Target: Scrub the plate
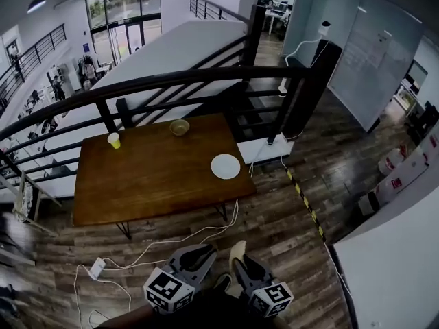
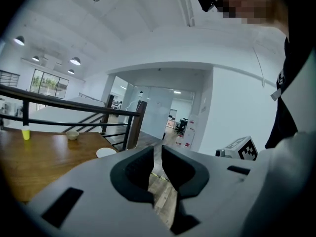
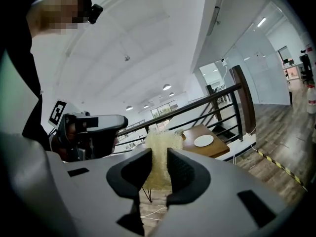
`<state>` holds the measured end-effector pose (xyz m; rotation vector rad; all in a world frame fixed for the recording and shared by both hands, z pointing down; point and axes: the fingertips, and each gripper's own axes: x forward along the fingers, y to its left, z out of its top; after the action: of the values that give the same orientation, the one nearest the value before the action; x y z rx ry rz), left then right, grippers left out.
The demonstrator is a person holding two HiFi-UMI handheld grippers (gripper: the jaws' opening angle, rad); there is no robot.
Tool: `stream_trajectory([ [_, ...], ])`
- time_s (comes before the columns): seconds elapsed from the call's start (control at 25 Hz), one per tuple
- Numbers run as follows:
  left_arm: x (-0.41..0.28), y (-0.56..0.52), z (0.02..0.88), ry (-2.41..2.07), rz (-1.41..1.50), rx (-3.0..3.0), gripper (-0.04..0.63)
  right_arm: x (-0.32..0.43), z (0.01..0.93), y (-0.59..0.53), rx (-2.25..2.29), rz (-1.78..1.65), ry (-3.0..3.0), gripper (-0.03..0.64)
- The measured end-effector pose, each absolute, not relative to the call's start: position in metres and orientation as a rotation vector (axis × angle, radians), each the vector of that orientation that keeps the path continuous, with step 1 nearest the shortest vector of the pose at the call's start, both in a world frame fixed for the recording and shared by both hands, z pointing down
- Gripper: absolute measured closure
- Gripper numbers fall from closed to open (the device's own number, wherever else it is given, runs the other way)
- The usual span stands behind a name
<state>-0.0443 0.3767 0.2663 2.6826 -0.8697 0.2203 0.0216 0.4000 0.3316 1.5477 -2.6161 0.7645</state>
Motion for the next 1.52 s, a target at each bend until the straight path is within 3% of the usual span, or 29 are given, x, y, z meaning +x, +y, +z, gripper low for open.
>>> stream_trajectory([
  [0.52,0.026,0.314,0.273,-0.933,0.238,2.591,0.534,0.101,0.353,0.339,1.475,0.864,-2.582,0.509],
  [1.08,0.054,0.185,0.307,-0.835,0.234,2.551,0.534,0.13,0.375,0.22,1.548,0.889,-2.485,0.508],
  [1.52,0.015,0.022,0.311,-0.821,0.177,2.522,0.534,0.099,0.371,0.067,1.569,0.886,-2.417,0.508],
])
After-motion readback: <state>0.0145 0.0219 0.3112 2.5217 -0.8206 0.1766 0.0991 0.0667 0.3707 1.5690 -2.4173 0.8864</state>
